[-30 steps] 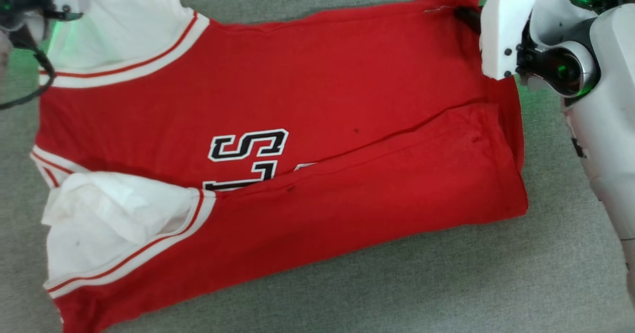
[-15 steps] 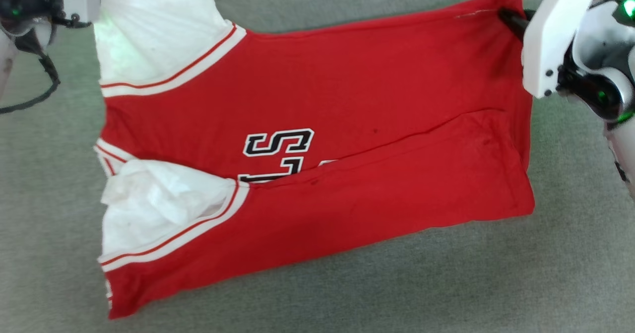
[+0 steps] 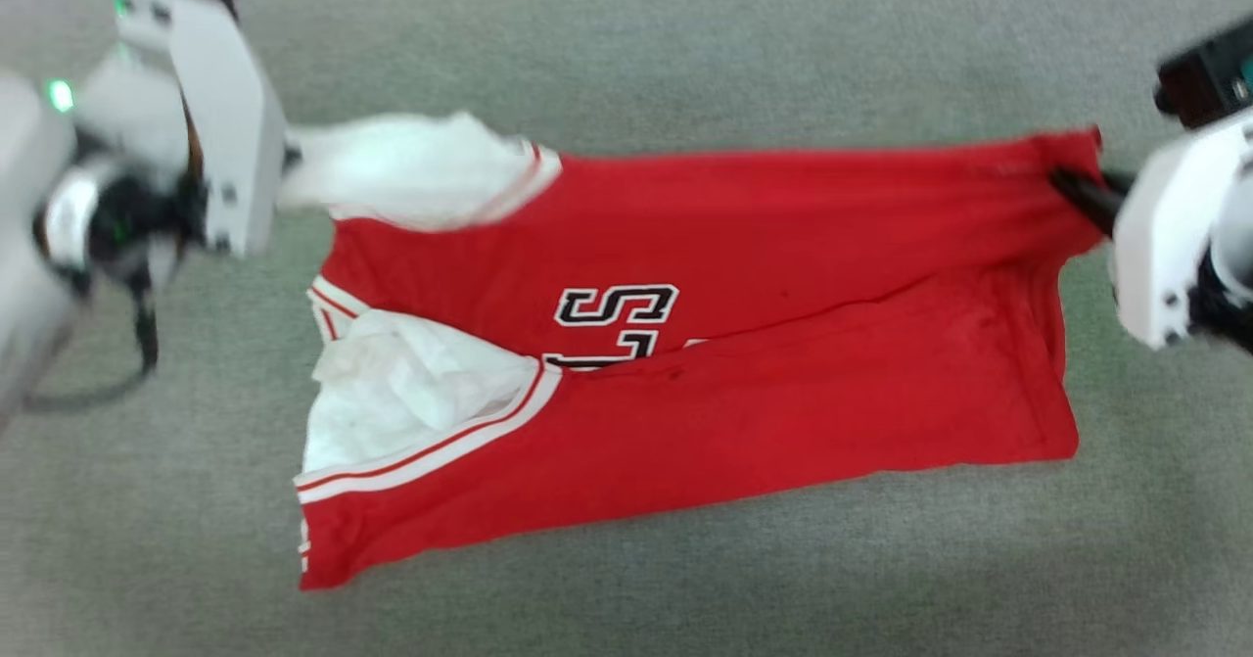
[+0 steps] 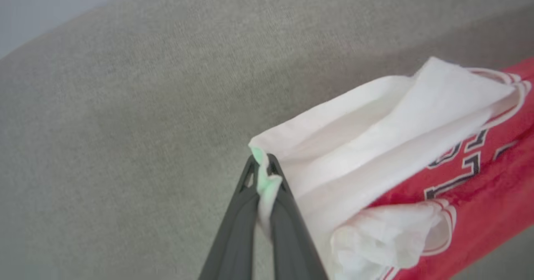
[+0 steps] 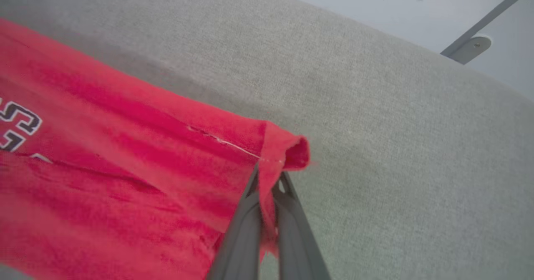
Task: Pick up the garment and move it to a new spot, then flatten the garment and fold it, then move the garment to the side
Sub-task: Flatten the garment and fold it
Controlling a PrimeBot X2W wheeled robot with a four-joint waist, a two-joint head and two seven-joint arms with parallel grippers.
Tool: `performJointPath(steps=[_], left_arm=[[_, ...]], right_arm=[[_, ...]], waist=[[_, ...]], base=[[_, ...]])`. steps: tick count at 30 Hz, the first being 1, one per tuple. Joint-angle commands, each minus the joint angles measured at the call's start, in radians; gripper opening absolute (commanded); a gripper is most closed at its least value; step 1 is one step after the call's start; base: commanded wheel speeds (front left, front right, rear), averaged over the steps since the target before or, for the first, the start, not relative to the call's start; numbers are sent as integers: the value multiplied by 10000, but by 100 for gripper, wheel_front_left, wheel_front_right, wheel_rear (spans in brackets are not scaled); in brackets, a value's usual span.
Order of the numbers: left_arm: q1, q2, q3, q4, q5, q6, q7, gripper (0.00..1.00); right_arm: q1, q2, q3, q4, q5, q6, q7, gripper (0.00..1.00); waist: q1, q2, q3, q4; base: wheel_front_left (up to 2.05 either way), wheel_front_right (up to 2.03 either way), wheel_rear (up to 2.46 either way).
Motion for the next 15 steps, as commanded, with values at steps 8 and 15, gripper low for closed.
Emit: performJointPath(steps=[8, 15], left_arm=[[2454, 2381, -187, -5096, -539, 2556, 81, 0], [3768, 2434, -544, -5962, -969, 3099, -353, 0]], right_arm=[[2415, -243, -1382, -1054, 76, -19, 664, 0], [3380, 488, -1917, -1002, -214, -19, 962, 0]], waist=[[-1, 0, -253, 252], [-1, 0, -142, 287]], base=[[0, 0, 0], [0, 0, 0]])
